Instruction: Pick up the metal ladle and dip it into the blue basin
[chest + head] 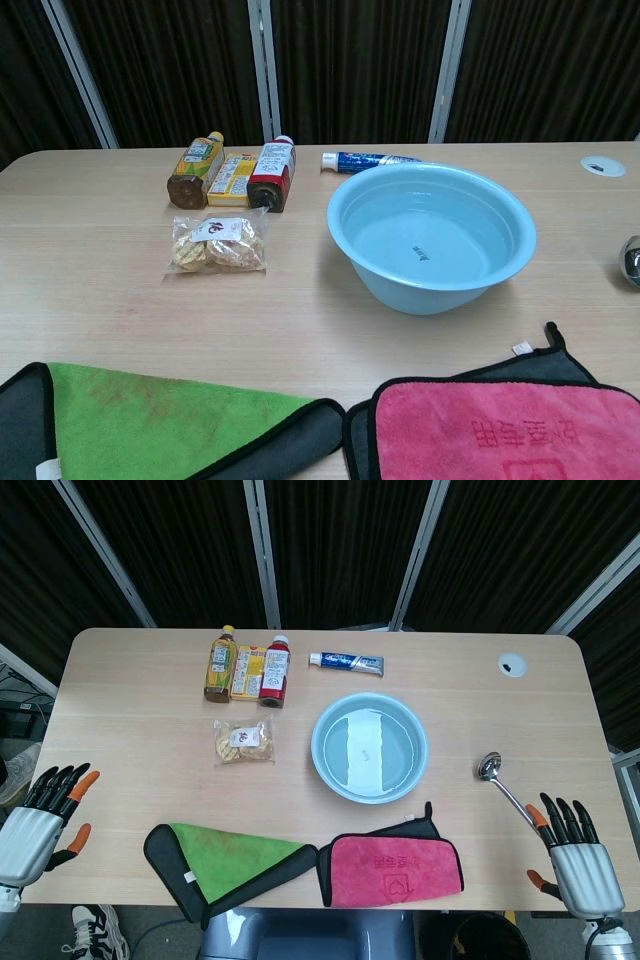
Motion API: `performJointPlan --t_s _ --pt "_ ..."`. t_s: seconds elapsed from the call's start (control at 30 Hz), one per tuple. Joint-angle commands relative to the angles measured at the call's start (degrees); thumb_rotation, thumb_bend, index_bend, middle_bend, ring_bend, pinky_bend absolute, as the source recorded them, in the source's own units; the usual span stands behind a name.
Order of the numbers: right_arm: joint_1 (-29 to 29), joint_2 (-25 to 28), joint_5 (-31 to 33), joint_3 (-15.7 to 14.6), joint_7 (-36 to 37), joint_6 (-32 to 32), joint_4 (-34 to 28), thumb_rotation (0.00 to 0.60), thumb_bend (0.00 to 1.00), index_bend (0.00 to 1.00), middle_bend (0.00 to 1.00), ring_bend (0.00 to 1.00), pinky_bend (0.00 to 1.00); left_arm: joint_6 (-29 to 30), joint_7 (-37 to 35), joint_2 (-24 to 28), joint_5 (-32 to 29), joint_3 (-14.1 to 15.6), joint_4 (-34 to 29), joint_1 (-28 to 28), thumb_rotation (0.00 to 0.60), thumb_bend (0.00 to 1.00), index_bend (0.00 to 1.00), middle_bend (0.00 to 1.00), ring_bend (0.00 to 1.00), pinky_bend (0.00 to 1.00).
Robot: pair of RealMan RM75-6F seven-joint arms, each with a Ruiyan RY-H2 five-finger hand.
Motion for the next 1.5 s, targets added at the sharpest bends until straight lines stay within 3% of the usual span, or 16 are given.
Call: performJointPlan --t_s 0.03,0.17,0.47,0.6,0.9,1.5 --pt "-0.29 -0.10 -0.08 0.47 0.40 0.92 0.24 0.600 0.01 0.03 0.00 0.00 0.00 -0.18 -0.03 -0.14 0.30 0.03 0.12 -0.20 0.600 0.50 0.00 0.00 0.00 0.00" --pt "-0.12 -1.59 0.91 1.38 -0.29 0.53 1.41 0.600 0.01 0.11 0.00 0.00 0.00 -0.96 -0.61 0.12 -0.02 0.16 -0.10 -0.46 0.600 0.49 0.00 0.00 0.00 0.00" --pt "4.40 -2.25 4.70 2.53 -2.26 -9.49 1.15 0.600 0.01 0.31 0.00 0.00 0.00 -1.08 -3.44 0.40 1.44 0.18 0.21 -1.53 0.600 0.50 0.00 0.00 0.00 0.00" --pt "6.00 -4.29 6.79 3.94 -4.23 -11.82 2.23 0.600 0.04 0.39 0.00 0.00 0.00 -1.61 -3.72 0.57 2.00 0.44 0.03 -1.99 0.600 0.55 0.00 0.00 0.00 0.00" --pt "9.74 -6.50 14.47 6.72 -9.46 -19.23 2.37 0.600 0.09 0.41 0.00 0.00 0.00 -1.48 -5.35 1.11 2.61 0.78 0.06 -2.38 0.600 0.59 0.00 0.00 0.00 0.00" --pt "15.30 -10.15 22.83 10.41 -7.03 -26.52 11.28 0.600 0.14 0.42 0.00 0.00 0.00 -1.22 -5.84 1.50 2.09 0.95 0.44 -2.23 0.600 0.63 0.00 0.00 0.00 0.00"
